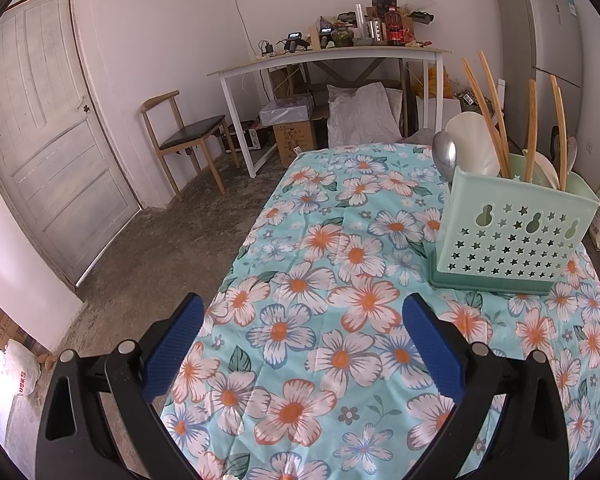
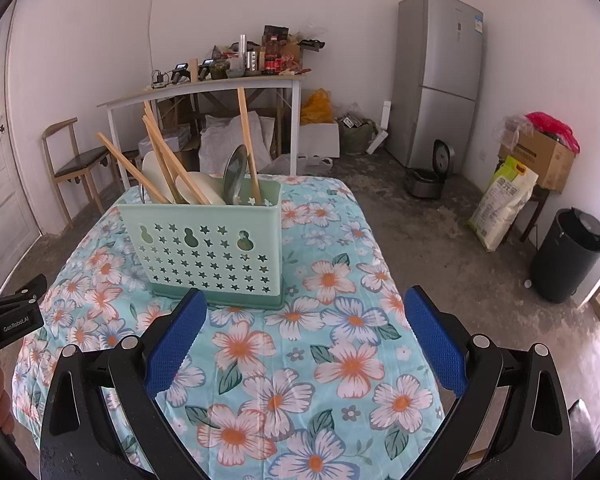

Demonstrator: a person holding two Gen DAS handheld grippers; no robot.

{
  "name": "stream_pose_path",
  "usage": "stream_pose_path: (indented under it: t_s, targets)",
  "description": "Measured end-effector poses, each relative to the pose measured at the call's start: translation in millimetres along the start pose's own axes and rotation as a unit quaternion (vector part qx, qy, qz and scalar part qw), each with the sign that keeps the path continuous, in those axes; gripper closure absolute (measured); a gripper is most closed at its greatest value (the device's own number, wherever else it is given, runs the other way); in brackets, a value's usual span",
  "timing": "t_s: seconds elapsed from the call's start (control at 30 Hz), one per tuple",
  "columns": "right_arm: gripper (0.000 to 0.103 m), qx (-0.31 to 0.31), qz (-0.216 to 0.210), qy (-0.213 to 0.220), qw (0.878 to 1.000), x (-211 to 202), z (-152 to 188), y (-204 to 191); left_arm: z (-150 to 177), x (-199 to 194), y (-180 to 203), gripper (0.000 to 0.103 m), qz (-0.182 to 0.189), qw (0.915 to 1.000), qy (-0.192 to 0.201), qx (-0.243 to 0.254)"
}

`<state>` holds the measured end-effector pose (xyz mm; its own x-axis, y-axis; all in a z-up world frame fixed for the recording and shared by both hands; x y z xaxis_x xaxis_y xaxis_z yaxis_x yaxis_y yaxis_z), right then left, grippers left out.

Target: Organize utensils

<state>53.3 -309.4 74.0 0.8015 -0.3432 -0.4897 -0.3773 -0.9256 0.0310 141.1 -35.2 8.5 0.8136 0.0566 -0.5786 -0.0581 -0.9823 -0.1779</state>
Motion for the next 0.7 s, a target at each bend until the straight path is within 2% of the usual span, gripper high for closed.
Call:
stream_pose_path:
  t_s: [0.7]
  targets:
    - [0.008, 0.0, -0.002, -0.003, 1.0, 1.9, 0.0, -0.1, -1.6, 0.2, 0.2, 0.006, 0.001, 1.0, -0.001, 0.002]
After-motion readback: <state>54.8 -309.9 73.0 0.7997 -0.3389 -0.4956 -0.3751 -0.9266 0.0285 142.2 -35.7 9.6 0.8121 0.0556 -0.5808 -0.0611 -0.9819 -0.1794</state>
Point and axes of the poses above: each gripper's, at about its wrist camera, not at the fingertips, and x roughly the way its jaws point, y to its right, z to its underside, the point moved 8 cm from there along x, roughly the way its jaws point, and after that the axes turned 6 degrees about y, right-handed, at the moved point
